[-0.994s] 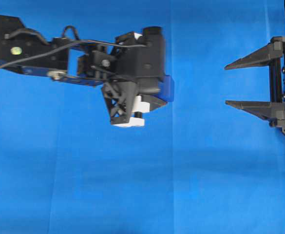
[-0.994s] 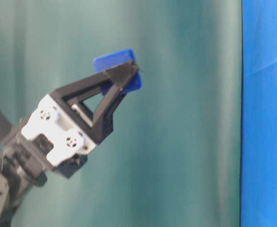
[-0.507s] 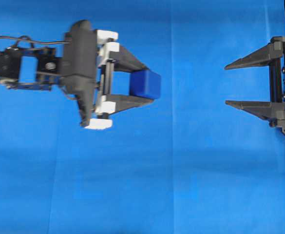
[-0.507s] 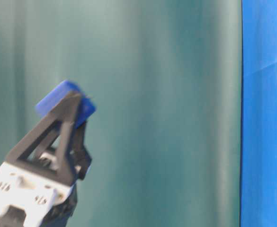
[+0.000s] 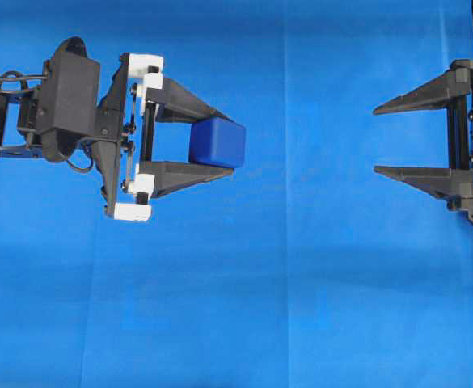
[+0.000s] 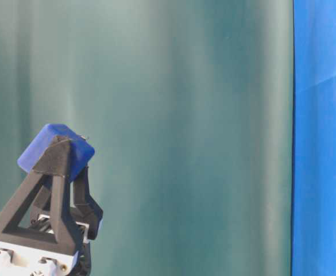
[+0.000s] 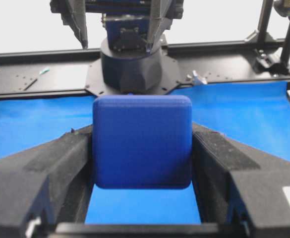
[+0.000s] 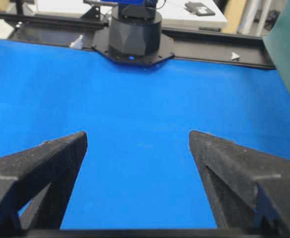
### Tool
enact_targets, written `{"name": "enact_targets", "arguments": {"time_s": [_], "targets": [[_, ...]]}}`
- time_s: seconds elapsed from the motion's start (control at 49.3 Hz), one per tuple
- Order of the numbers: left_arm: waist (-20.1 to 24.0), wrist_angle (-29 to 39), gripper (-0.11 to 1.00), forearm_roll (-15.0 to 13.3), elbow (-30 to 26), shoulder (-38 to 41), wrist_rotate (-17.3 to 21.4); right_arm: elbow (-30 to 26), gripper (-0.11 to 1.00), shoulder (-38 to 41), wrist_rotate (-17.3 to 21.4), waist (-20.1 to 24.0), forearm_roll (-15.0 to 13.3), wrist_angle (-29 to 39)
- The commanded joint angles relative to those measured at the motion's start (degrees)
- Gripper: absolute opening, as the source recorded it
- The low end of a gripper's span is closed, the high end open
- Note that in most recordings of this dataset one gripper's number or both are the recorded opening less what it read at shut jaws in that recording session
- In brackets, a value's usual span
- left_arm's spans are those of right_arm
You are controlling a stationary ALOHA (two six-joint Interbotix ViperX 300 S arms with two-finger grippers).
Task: Handover the blue block to the right arm after grasping it with the left arm, then place it in the designated position.
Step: 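Hold the cube up with the left gripper while the right gripper opens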
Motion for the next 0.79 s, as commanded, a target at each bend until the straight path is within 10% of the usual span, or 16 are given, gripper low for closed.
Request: {"name": "enact_targets", "arguments": {"time_s": [0.0,0.365,0.77], "targets": [[-0.2,-0.6,0.48,-0.2,-0.8,-0.9,0.1,-1.8,0.96,0.3,-0.1,0.0,-0.1,-0.5],[-0.3,-0.6,0.48,-0.3,-0.4,-1.1,0.0,-2.8,0.96,0.4,-0.9,0.0,-1.6,-0.2],[-0.3,-0.6,0.48,-0.4,-0.5,-1.1,-0.4,-4.8,0.95,0.5,-9.4,1.6,-18.1,0.8]]}}
